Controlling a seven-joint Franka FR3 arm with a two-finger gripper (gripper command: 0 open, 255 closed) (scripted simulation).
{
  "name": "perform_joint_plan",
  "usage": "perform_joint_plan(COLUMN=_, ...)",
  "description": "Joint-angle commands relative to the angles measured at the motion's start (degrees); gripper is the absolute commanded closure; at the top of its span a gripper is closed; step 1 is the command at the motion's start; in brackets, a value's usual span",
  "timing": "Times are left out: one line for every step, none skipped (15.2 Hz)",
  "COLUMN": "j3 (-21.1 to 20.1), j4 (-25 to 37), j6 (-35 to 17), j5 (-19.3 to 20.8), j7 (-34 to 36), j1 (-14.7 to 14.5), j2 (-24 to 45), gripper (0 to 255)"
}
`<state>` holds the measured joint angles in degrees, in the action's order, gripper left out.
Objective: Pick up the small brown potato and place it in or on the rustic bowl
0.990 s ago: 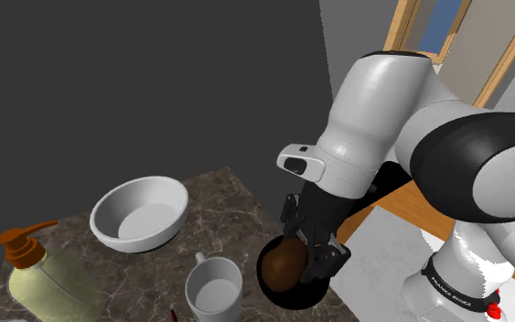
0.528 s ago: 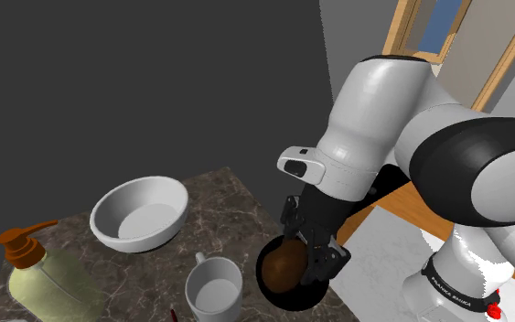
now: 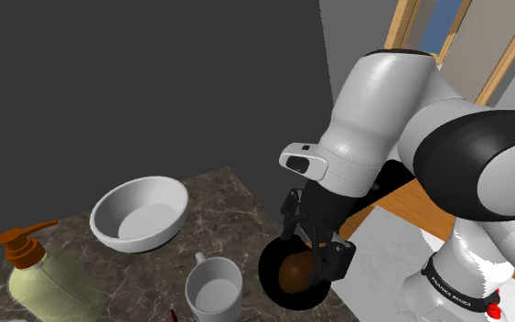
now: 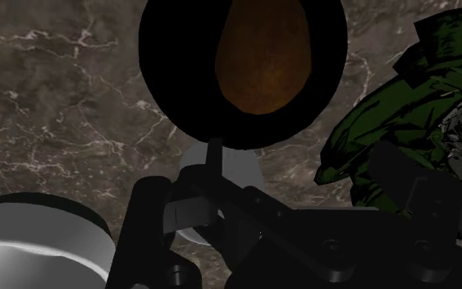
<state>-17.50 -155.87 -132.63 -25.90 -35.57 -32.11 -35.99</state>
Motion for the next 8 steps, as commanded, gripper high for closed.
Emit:
perform_joint_plan(j3=0.9, j4=1.4, j6=3.7, j5=1.0, j7=0.4, j1=0.4, j2=-2.2, gripper=0)
perform_joint_plan(j3=1.5, j4=2.4, j6=6.1, j5=1.6, j7=0.6, j1=0.7, j2=-3.6, gripper=0)
perform_joint_plan(j3=2.0, j4=3.2, j6=8.0, j5=2.1, j7=0.8, j1=0.9, j2=-4.6, gripper=0)
perform_joint_plan(j3=2.0, j4=3.2, j6=8.0, j5=2.1, j7=0.8, j1=0.9, j2=-4.6, gripper=0)
perform_joint_plan(j3=2.0, j4=3.2, j6=8.0, j5=2.1, j7=0.8, j1=0.8, j2=-4.6, gripper=0)
perform_joint_plan(j3=2.0, j4=3.2, j6=8.0, j5=2.1, j7=0.8, j1=0.8, j2=-4.6, gripper=0)
perform_joint_plan(j3=2.0, j4=3.2, j6=8.0, j5=2.1, j7=0.8, j1=0.8, j2=-4.6, gripper=0)
perform_joint_plan(j3=2.0, j4=3.2, j6=8.0, j5=2.1, j7=0.8, j1=0.8, j2=-4.6, gripper=0)
